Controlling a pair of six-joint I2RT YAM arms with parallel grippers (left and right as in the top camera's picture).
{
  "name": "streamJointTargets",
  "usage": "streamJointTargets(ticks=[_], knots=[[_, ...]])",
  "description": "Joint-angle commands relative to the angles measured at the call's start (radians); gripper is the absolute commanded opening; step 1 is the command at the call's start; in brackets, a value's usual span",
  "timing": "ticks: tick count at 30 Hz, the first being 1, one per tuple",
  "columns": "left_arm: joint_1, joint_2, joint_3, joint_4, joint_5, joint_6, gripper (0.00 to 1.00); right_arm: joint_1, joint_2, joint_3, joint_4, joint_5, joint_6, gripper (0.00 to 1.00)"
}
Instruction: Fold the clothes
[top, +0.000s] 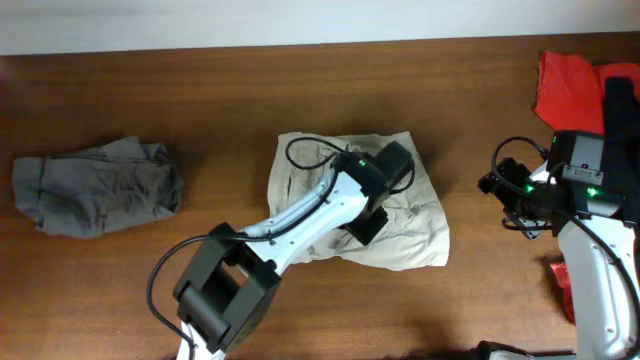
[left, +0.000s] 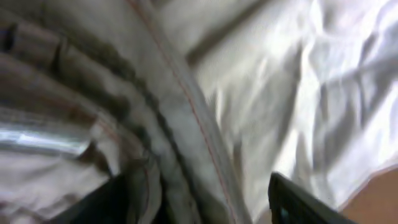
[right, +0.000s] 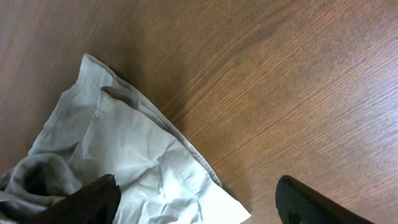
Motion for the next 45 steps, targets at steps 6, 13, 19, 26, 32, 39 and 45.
streamJointTargets(ticks=[6,13,19,26,32,39,45], knots=[[0.008,-0.003,0.449,-0.295,-0.08,-0.014,0.93,-0.003,-0.004,0.006,0.008,-0.026,-0.124,0.85],[0.088,-0.003,0.594,-0.343,-0.216,-0.015,0.99,0.003,-0.004,0.006,0.032,-0.388,-0.385,0.74],[0.331,0.008,0.526,-0.317,-0.043,-0.016,0.01,0.152,-0.004,0.006,0.085,-0.571,-0.402,0.18],[0.487,0.065,0.39,-0.191,0.344,0.176,0.0,0.46,0.057,0.006,0.319,-0.528,-0.258,0.15],[0.486,0.153,0.317,-0.137,0.553,0.355,0.01,0.655,0.233,0.006,0.501,-0.411,-0.16,0.11],[0.486,0.29,0.304,-0.063,0.433,0.306,0.01,0.688,0.523,0.006,0.502,-0.3,-0.034,0.04],[0.492,0.35,0.304,-0.049,0.374,0.295,0.01,0.652,0.603,0.006,0.311,-0.069,0.179,0.04]])
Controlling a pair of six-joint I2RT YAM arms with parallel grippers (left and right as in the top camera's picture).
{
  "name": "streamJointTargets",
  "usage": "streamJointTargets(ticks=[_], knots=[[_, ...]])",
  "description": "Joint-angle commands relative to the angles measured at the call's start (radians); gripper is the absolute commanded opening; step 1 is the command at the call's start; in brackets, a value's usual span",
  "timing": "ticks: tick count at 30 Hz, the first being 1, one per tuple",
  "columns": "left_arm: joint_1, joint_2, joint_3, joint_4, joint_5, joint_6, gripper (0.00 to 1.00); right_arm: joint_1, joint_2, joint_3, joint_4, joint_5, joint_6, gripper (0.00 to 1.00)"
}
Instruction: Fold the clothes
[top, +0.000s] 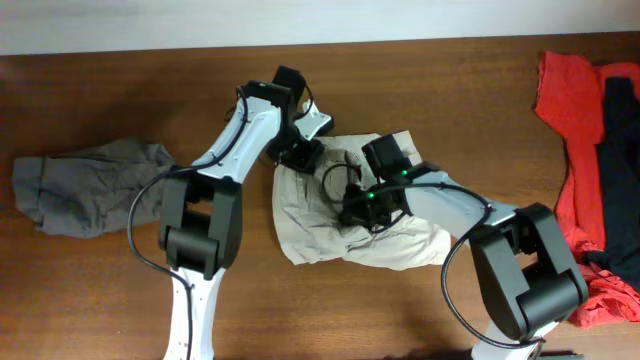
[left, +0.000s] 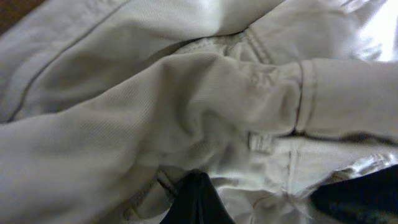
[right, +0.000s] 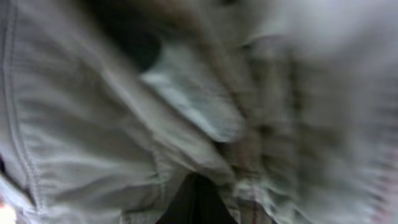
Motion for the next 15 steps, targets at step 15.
streamJointTargets(ticks=[15], knots=[[0.1,0.055,0.11,-0.093,-0.196,-0.071,0.0,-0.17,-0.153,-0.016,-0.243,0.228,-0.09,0.08]])
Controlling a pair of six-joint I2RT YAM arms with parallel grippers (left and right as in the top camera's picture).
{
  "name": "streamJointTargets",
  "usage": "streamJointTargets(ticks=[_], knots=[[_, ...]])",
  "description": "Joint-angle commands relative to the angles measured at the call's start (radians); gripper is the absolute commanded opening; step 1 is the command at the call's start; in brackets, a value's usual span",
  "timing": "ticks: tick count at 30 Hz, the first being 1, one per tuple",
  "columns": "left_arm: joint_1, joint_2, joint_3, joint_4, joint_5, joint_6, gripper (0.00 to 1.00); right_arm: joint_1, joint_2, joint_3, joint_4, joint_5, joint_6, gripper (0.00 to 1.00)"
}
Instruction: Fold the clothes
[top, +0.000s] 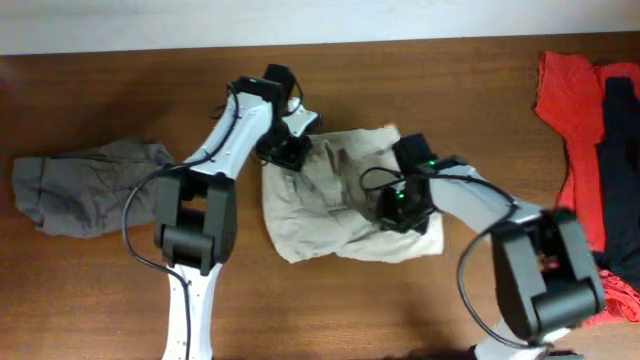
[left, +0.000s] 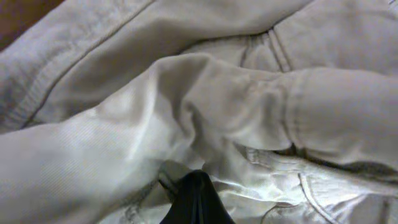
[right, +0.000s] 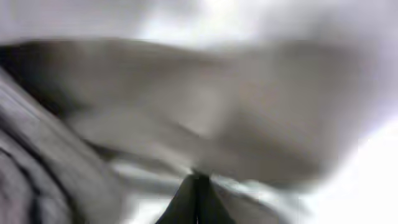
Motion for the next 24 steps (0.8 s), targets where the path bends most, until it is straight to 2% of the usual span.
streamJointTargets(ticks=[1,3,4,6,7,9,15,20,24], knots=[[0.051,0.034,0.086,-0.05,-0.104,-0.009,0.01,-0.046,-0.136,-0.006,-0.016,0.038,-0.144,0.11],[0.051,0.032,0.139,-0.094,-0.081,-0.009,0.01,-0.076,-0.21,-0.006,-0.026,-0.006,-0.219,0.2],[0.05,0.031,0.167,-0.115,-0.072,-0.01,0.0,-0.09,-0.249,-0.006,-0.029,-0.038,-0.272,0.29],[0.048,0.028,0.225,-0.16,-0.053,-0.01,0.01,-0.12,-0.317,-0.006,-0.055,-0.047,-0.304,0.57],[0.047,0.028,0.257,-0.185,-0.046,-0.01,0.02,-0.139,-0.346,-0.006,-0.067,-0.045,-0.304,0.64],[0.045,0.028,0.302,-0.222,-0.039,-0.01,0.03,-0.177,-0.38,-0.007,-0.083,-0.045,-0.304,0.71],[0.049,0.028,0.359,-0.289,-0.044,-0.035,0.05,-0.243,-0.322,-0.01,-0.081,-0.045,-0.379,0.74],[0.076,0.028,0.359,-0.312,-0.047,-0.054,0.05,-0.29,-0.18,-0.01,-0.024,-0.058,-0.452,0.75],[0.108,0.028,0.359,-0.357,-0.083,-0.072,0.05,-0.326,-0.084,-0.01,0.021,-0.186,-0.545,0.75]])
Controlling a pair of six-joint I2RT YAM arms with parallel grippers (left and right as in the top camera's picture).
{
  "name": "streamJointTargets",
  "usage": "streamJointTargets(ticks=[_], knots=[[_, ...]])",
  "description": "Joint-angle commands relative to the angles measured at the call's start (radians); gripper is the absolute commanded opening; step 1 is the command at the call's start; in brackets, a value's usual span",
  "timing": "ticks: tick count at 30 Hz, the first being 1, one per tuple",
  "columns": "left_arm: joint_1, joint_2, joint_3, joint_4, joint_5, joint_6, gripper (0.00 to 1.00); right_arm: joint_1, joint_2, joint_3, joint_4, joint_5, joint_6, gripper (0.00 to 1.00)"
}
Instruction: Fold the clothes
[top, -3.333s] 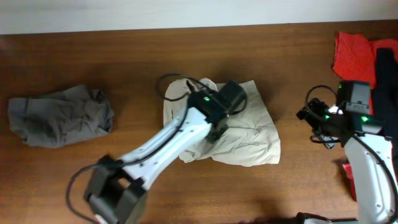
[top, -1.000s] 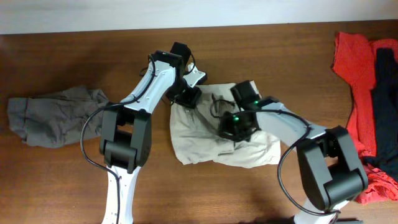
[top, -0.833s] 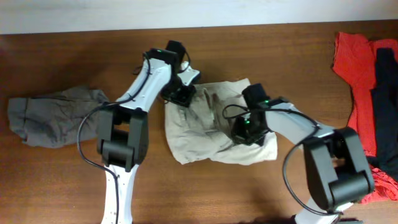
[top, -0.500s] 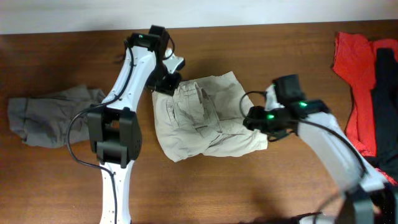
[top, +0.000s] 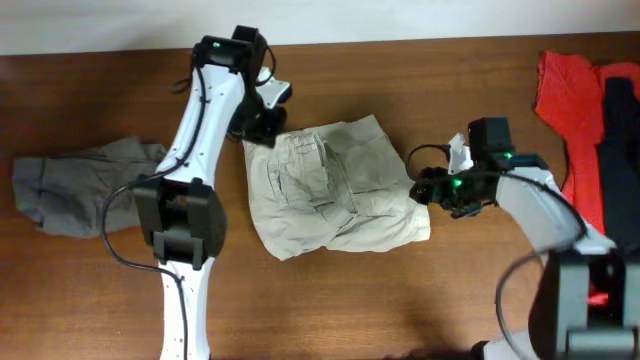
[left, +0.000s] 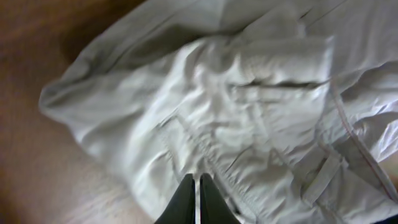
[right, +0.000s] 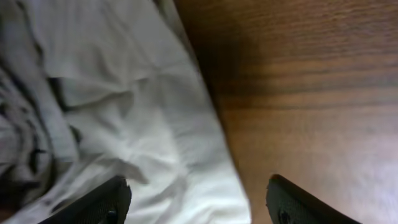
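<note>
The beige shorts (top: 330, 190) lie spread in the middle of the table, pockets up, with creases across them. My left gripper (top: 262, 122) hovers by their top-left corner; in the left wrist view its fingers (left: 196, 180) are shut together above the cloth (left: 249, 106) with nothing between them. My right gripper (top: 425, 190) is at the shorts' right edge. The right wrist view shows it (right: 198, 183) wide open over that edge of the cloth (right: 124, 112), half over bare wood.
A crumpled grey garment (top: 85, 185) lies at the table's left end. A red cloth (top: 570, 85) and a dark one (top: 620, 150) are piled at the right end, just behind my right arm. Brown table top (top: 450, 290) surrounds the shorts.
The right gripper has opened and now sits further right, at the shorts' edge. The left gripper has moved up and left off the cloth. The shorts lie flatter and wider.
At first my left arm lay across the bunched shorts with open jaws, and the right gripper was open far to the right. Then both grippers were shut in the cloth, left at the top-left, right in the middle, then further right. Now the shorts lie spread out.
</note>
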Motion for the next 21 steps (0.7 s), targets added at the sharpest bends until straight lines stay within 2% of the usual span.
streamJointTargets(ticks=[1,11,18,20,21], knots=[[0.043,0.008,0.013,-0.04,-0.037,-0.031,0.05,-0.037,0.087,-0.002,0.028,-0.137,-0.107,0.75],[0.122,0.008,0.013,-0.081,-0.035,-0.038,0.05,-0.013,0.195,-0.002,0.151,-0.365,-0.189,0.74],[0.126,0.008,0.013,-0.077,-0.036,-0.037,0.05,0.061,0.238,-0.002,0.224,-0.381,-0.171,0.71],[0.126,0.008,0.013,-0.077,-0.036,-0.037,0.05,0.078,0.253,-0.002,0.245,-0.381,-0.158,0.68],[0.126,0.008,0.013,-0.077,-0.036,-0.037,0.05,0.084,0.26,-0.002,0.256,-0.374,-0.15,0.62]])
